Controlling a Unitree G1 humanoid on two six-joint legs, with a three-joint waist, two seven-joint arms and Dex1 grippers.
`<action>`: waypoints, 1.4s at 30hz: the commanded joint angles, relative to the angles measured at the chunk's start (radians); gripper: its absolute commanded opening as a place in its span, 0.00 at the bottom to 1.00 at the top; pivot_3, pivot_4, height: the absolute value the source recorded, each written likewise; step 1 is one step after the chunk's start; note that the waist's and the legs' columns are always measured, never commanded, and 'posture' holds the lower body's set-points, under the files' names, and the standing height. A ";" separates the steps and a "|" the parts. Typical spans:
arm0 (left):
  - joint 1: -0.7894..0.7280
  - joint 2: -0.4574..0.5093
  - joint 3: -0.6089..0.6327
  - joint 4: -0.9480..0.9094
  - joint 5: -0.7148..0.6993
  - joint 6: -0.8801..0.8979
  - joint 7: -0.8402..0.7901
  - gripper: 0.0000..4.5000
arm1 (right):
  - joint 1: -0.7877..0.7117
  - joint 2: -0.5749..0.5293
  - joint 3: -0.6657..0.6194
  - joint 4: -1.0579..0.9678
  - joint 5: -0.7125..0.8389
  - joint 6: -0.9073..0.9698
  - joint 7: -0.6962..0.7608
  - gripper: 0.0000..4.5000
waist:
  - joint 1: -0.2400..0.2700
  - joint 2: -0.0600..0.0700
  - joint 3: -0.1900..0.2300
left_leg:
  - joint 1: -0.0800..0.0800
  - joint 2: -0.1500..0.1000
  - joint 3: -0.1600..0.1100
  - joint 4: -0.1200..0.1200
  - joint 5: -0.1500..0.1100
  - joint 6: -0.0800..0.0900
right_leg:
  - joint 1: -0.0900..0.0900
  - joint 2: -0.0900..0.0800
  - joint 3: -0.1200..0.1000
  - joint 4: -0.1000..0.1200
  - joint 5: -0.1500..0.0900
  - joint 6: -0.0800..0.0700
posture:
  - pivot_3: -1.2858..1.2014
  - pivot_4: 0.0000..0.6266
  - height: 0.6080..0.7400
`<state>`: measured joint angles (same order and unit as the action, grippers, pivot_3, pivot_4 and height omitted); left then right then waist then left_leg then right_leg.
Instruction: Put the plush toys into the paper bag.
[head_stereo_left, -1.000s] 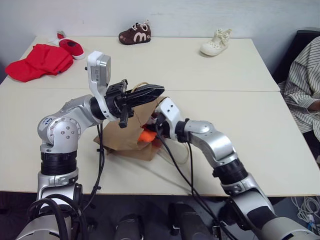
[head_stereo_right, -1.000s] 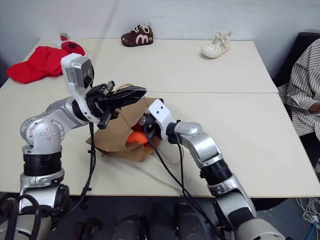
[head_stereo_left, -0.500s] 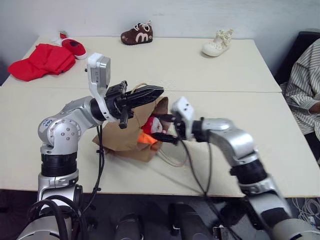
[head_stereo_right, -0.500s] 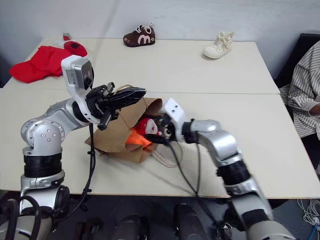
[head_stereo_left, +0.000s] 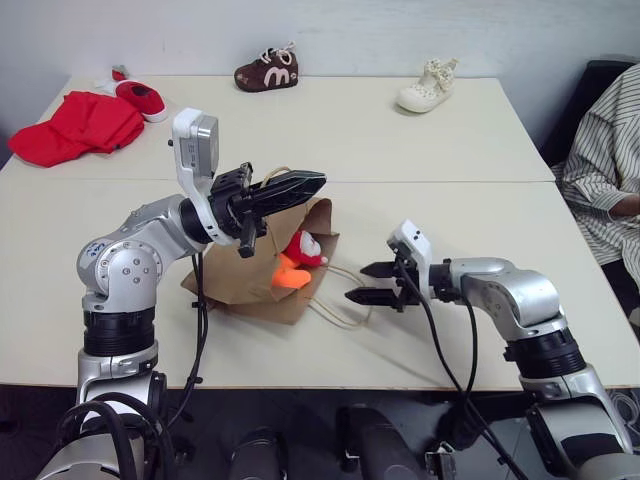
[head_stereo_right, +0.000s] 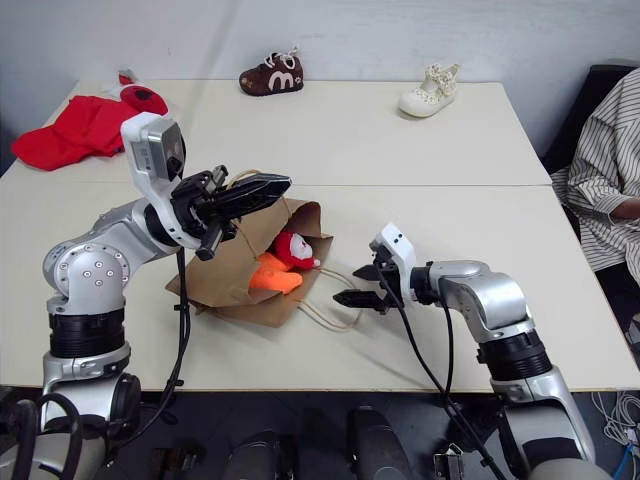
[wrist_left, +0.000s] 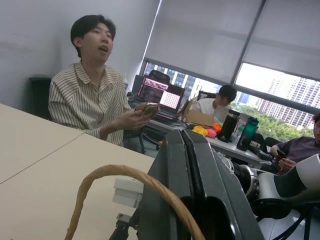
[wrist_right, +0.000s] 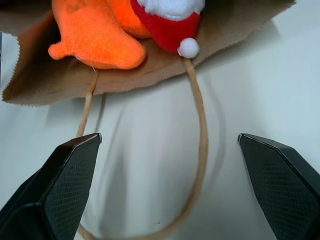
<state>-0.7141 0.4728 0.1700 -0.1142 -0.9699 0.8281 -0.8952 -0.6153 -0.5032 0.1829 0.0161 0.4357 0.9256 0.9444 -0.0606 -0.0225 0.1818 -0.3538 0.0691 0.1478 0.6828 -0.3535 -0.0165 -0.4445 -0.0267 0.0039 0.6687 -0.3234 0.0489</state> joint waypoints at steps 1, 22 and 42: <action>-0.013 0.000 0.005 -0.026 -0.006 -0.017 -0.005 0.00 | -0.011 0.036 0.036 0.017 0.026 0.052 0.016 0.87 | 0.001 0.000 0.000 | 0.000 0.000 0.000 0.000 0.000 0.000 | 0.000 0.000 0.000 0.000 0.000 0.000 | 0.52 0.24 1.00; -0.044 0.030 0.043 0.051 0.032 -0.082 -0.015 0.00 | -0.150 -0.002 -0.532 -0.118 0.621 0.503 -0.117 0.00 | 0.004 0.000 0.000 | -0.001 -0.001 -0.001 0.000 0.000 0.000 | 0.000 0.000 -0.001 0.000 0.000 0.000 | 0.52 0.24 1.00; -0.039 0.126 0.032 0.180 0.199 -0.224 -0.096 0.00 | -0.286 0.068 -0.474 0.070 0.592 0.338 -0.226 0.00 | 0.005 0.001 0.000 | -0.004 0.000 0.000 -0.001 0.000 0.002 | -0.002 -0.001 -0.001 -0.004 0.000 0.001 | 0.52 0.24 1.00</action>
<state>-0.7448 0.5972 0.1971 0.0735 -0.7805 0.6267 -0.9853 -0.8964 -0.4402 -0.2779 0.0817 1.0332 1.2965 0.7332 -0.0559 -0.0219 0.1822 -0.3581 0.0688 0.1478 0.6823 -0.3539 -0.0147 -0.4466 -0.0281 0.0025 0.6648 -0.3226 0.0502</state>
